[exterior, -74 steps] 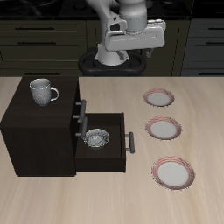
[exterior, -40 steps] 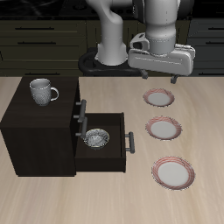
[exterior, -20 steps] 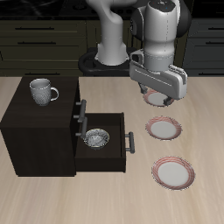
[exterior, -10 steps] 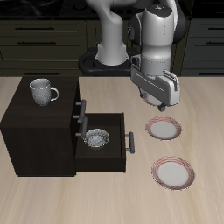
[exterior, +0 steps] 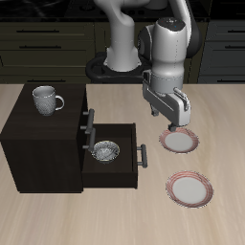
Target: Close the bottom drawer
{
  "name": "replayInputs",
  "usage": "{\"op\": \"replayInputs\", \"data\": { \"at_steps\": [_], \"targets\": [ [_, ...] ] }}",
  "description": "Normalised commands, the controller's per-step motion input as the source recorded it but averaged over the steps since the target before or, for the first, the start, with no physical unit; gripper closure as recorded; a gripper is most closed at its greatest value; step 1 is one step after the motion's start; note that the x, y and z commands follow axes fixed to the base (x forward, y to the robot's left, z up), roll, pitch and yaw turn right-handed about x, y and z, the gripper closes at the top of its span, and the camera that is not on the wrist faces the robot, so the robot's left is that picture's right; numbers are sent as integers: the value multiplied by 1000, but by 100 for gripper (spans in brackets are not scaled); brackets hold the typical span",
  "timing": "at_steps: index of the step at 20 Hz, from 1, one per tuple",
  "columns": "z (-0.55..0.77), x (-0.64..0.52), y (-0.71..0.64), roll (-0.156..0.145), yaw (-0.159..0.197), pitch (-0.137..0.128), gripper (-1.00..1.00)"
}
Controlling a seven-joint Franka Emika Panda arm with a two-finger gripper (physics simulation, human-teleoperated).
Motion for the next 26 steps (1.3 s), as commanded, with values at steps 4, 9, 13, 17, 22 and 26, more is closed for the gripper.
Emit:
{"op": "replayInputs", "data": {
  "at_steps": [4, 9, 13, 17, 22, 26],
  "targets": [
    [-159, 52, -24, -3, -45, 4, -100],
    [-195, 83, -52, 0, -47, 17, -100],
    [-194, 110, -96, -6, -33, 21, -100],
    [-298, 23, 53, -2, -18, 22, -100],
    [-160, -29, 79, 25, -17, -9, -100],
    [-305, -1, -69, 2, -37, 24, -100]
  ]
}}
